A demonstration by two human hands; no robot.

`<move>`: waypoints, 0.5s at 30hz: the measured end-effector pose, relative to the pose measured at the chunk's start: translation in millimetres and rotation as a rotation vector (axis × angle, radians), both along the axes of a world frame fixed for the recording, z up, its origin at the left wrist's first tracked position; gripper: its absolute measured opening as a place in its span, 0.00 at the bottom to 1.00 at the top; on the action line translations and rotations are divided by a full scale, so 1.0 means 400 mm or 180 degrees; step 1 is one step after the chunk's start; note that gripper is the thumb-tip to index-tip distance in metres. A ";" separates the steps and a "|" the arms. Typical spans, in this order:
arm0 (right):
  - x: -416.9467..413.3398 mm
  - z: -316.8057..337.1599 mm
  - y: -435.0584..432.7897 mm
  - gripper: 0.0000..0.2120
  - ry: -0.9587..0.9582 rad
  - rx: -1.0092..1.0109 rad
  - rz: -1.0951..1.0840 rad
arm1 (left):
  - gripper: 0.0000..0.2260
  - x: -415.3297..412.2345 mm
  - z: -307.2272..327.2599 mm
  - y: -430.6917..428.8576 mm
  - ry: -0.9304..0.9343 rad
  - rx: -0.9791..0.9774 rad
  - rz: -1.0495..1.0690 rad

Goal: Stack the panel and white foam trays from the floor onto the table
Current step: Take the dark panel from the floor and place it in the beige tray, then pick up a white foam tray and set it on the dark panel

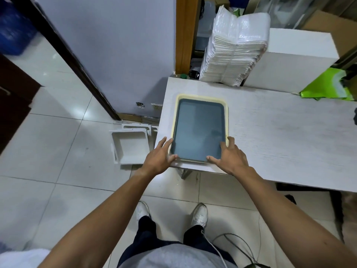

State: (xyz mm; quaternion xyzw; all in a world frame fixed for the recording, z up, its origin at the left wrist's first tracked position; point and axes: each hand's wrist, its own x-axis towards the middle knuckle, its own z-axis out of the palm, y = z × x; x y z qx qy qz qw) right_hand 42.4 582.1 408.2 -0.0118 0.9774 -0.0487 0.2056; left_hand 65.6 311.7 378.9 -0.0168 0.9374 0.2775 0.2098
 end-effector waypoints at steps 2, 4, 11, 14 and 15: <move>-0.010 0.012 -0.030 0.33 0.0253 -0.0049 -0.0017 | 0.29 0.007 0.009 -0.027 0.0066 0.0126 0.0259; -0.018 0.022 -0.075 0.28 0.0427 -0.0146 0.0095 | 0.27 0.014 0.023 -0.064 0.0096 0.0283 0.0536; -0.024 0.036 -0.274 0.20 0.0754 -0.0532 0.0883 | 0.24 0.057 0.048 -0.232 0.0127 0.0583 0.1241; -0.024 0.021 -0.368 0.18 0.0786 -0.0667 0.1085 | 0.23 0.094 0.030 -0.322 0.0101 0.0632 0.1552; -0.023 0.013 -0.394 0.18 0.0792 -0.0732 0.1119 | 0.23 0.108 0.020 -0.347 0.0084 0.0642 0.1664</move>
